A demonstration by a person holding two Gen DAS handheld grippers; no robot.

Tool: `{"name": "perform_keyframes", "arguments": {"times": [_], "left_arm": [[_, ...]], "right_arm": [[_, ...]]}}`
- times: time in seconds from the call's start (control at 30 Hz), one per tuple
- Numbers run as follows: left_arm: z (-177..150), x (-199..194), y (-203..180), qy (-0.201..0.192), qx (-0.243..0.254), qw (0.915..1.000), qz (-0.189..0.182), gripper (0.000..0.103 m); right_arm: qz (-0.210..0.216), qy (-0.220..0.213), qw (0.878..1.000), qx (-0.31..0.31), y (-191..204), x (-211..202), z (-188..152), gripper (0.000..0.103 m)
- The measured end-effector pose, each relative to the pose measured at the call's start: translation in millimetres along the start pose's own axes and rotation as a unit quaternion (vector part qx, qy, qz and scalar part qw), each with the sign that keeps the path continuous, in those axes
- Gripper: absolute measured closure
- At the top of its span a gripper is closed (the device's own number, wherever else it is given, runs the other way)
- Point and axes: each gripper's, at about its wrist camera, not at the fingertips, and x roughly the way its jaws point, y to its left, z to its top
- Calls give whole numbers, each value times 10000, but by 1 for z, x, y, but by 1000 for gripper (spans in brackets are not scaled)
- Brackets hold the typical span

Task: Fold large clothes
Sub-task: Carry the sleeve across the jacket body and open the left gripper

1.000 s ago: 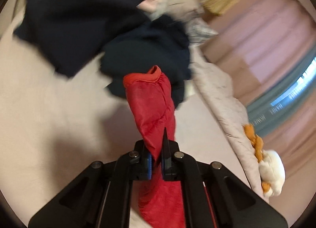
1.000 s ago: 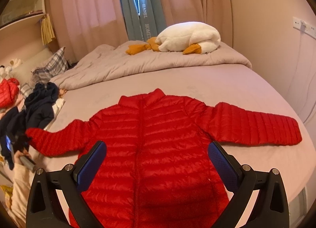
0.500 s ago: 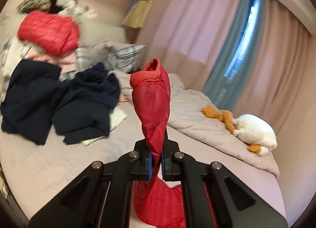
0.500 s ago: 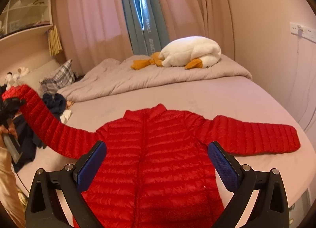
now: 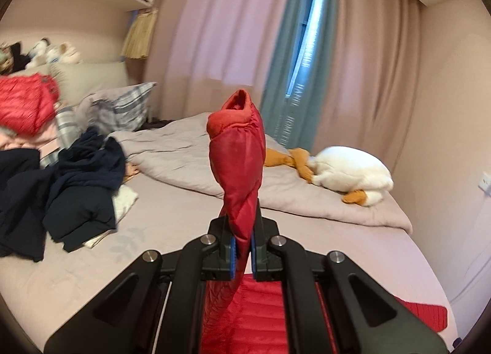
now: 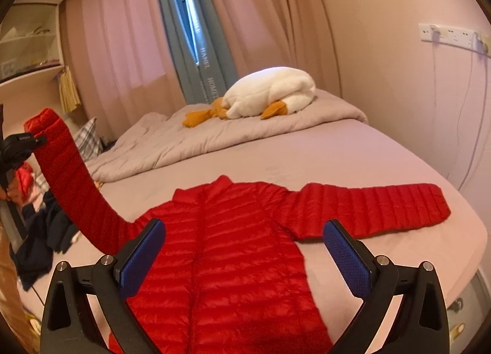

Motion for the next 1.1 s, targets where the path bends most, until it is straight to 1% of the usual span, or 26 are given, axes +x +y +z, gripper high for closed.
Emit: {"name": "perform_keyframes", "arguments": {"times": [0.07, 0.17, 0.33, 0.43, 0.57, 0.73, 0.87, 1.1], "left_arm": [[-1, 2, -13, 35, 87, 9999, -99, 97], [-7, 9, -39, 189, 236, 9990, -318, 97], [-22, 17, -74, 376, 521, 9966, -508, 97], [-36, 25, -96, 594, 633, 9937, -708, 97], [-59, 35, -122, 842, 779, 9896, -871, 97], [-85, 50, -145, 1241, 819, 9831, -1064, 97], [-107, 60, -160, 1473, 894, 9788, -1103, 97], [-149, 80, -172, 1937, 1019, 9698, -1072, 97]], "right_arm": [[-37, -27, 10000, 49, -5, -2, -1, 1], [-97, -33, 9999, 128, -12, -4, -1, 1], [-207, -94, 9994, 259, -26, -10, -3, 1], [-255, -109, 9989, 378, -33, -13, -3, 1], [-343, -160, 9981, 486, -41, -19, -6, 1], [-434, -147, 9972, 599, -52, -23, -9, 1], [-506, -141, 9961, 706, -61, -27, -11, 1], [-563, -100, 9949, 836, -72, -27, -15, 1]]}}
